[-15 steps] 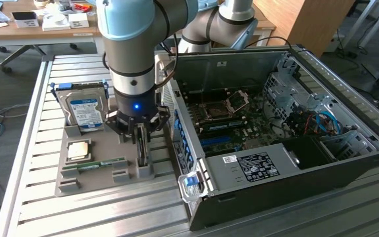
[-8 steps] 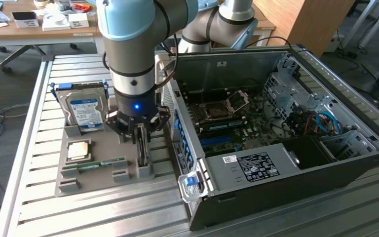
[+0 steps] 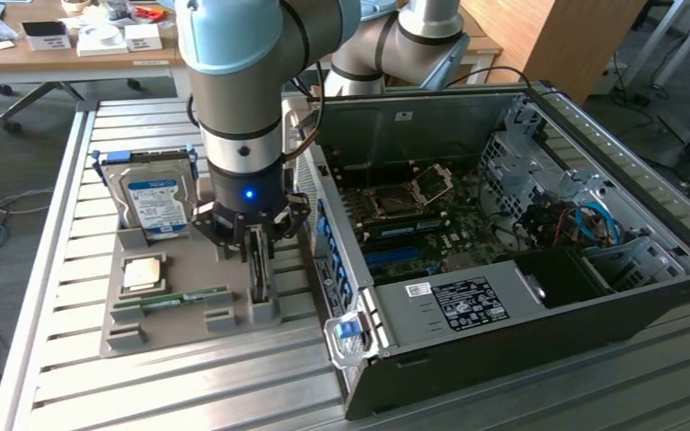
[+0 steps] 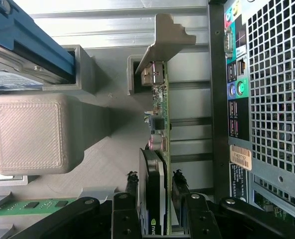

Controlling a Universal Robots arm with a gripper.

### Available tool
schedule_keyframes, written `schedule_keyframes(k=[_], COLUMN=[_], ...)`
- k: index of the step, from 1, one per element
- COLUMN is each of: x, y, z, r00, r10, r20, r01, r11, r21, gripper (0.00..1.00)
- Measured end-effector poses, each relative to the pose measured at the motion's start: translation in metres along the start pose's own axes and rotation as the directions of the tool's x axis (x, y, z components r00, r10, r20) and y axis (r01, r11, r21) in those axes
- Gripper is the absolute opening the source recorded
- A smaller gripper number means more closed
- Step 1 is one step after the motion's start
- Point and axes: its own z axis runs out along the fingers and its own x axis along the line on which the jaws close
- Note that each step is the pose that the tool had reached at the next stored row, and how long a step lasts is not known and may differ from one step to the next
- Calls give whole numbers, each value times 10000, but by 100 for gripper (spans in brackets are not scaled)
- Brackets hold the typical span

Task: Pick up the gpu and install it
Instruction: 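Pick up the gpu and move the gpu toward the slot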

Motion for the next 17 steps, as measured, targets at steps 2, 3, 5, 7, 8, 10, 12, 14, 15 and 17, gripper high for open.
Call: schedule_keyframes(k=[2,3,5,7,8,10,12,14,15,17], x=[0,0,0,0,0,0,0,0,0,0], y=[0,0,0,0,0,0,0,0,0,0], z=[0,0,0,0,0,0,0,0,0,0], r00=[10000,10000,10000,10000,10000,10000,10000,10000,10000,10000], r10=[0,0,0,0,0,0,0,0,0,0], r20=[0,0,0,0,0,0,0,-2,-1,0], r01=[0,0,0,0,0,0,0,0,0,0], r11=[10000,10000,10000,10000,10000,10000,10000,10000,10000,10000], r21=[0,0,0,1,0,0,0,0,1,1], gripper=[41,41,41,40,33,33,33,31,31,27])
